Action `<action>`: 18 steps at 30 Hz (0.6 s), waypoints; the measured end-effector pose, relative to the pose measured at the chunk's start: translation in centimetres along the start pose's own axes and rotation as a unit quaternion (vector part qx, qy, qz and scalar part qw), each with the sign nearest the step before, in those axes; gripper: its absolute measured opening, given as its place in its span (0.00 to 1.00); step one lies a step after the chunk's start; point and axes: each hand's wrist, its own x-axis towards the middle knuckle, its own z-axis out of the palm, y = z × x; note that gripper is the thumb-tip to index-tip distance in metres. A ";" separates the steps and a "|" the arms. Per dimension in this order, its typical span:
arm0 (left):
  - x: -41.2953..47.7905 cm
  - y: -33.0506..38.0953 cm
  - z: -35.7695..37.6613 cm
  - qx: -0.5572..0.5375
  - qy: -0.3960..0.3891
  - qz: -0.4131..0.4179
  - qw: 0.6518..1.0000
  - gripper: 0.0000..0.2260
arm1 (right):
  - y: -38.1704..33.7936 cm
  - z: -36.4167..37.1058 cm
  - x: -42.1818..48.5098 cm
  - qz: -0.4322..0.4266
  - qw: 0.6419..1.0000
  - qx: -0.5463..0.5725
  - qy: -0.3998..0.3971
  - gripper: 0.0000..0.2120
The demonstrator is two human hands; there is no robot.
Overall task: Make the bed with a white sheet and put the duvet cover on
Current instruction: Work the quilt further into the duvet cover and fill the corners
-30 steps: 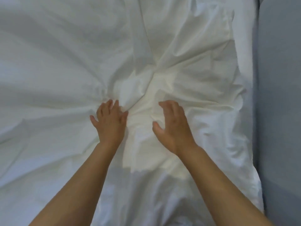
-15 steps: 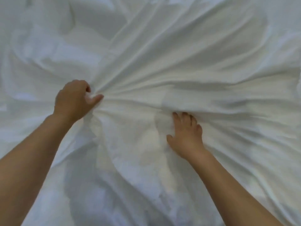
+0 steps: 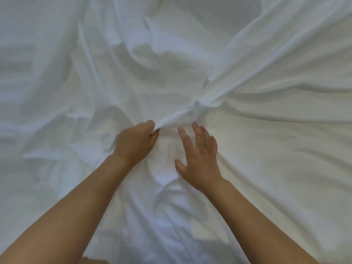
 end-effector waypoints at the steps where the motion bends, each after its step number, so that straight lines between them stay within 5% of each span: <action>1: 0.0 -2.2 -1.5 0.021 0.046 -0.013 0.999 0.16 | -0.9 0.2 0.3 0.007 1.000 -0.012 0.020 0.40; 5: -2.8 -12.8 -8.1 0.113 0.010 -0.220 0.969 0.17 | -5.0 1.2 2.0 0.002 0.999 -0.029 -0.040 0.43; 9: -4.0 -13.6 -7.4 0.050 0.003 -0.204 0.978 0.12 | -9.6 2.4 3.8 -0.048 0.996 -0.013 -0.069 0.41; 13: -5.3 -14.2 -7.9 -0.001 0.142 -0.173 0.975 0.24 | -12.7 2.8 5.7 -0.084 0.995 -0.002 -0.054 0.41; 18: -6.2 -16.4 -9.0 0.023 0.186 -0.326 0.926 0.34 | -17.2 3.4 8.7 -0.148 0.988 0.026 -0.034 0.38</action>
